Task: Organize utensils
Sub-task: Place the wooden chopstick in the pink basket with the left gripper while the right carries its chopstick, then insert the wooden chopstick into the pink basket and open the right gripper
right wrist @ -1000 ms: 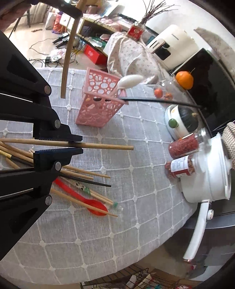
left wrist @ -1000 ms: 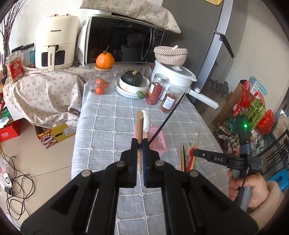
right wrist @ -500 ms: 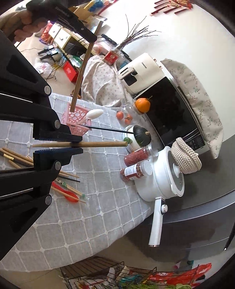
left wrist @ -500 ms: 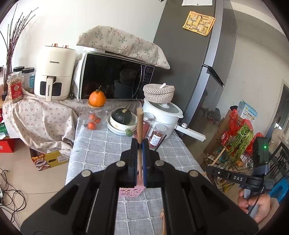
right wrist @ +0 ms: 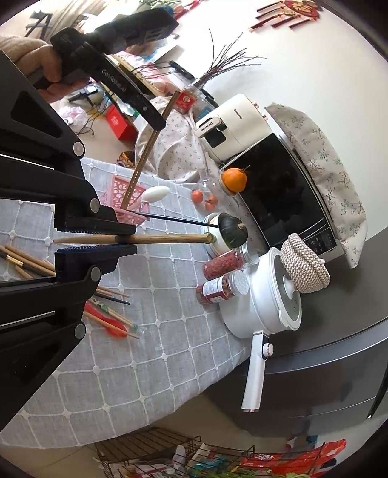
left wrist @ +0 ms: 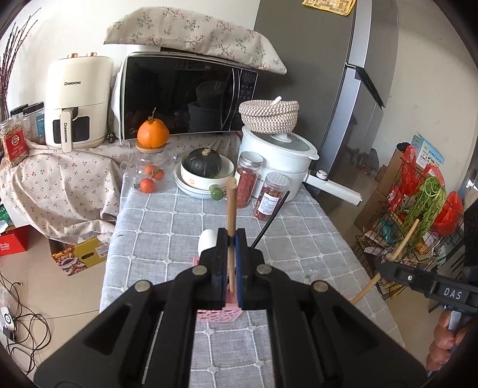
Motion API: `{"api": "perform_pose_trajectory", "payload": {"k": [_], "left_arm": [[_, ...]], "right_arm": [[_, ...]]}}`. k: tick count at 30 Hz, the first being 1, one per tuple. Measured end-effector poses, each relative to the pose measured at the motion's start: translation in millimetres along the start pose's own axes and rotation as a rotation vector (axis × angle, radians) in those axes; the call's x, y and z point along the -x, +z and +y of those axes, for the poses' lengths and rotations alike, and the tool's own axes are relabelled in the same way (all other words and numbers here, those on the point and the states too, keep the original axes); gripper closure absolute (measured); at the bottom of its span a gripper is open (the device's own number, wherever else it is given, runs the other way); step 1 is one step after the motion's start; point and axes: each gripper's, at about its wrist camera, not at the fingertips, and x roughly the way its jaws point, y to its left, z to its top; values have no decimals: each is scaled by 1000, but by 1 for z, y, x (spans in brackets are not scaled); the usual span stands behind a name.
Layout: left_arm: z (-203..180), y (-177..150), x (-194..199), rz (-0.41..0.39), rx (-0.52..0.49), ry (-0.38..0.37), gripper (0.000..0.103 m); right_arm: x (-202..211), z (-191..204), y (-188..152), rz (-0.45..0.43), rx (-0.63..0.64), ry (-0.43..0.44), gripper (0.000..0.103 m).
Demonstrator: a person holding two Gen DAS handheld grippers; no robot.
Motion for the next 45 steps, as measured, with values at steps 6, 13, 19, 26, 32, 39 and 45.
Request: {"api": "perform_pose_trajectory", "payload": {"k": [6, 13, 19, 26, 32, 39, 45], "left_arm": [[3, -6, -24, 55, 26, 9, 98], [11, -11, -37, 27, 21, 46, 68], [13, -8, -24, 18, 24, 57, 40], [26, -10, -1, 29, 26, 72, 24], [45, -11, 19, 30, 61, 65, 22], [71, -16, 32, 80, 99, 105, 21], [88, -32, 24, 187, 119, 102, 21]], "right_arm": [[0, -3, -2, 7, -3, -4, 97], [3, 1, -2, -23, 23, 22, 97], [6, 8, 1, -66, 26, 46, 97], [11, 24, 12, -152, 35, 77, 97], [5, 40, 22, -222, 8, 104, 97], [-25, 58, 26, -276, -7, 106, 97], [-54, 71, 20, -278, 36, 47, 97]]}}
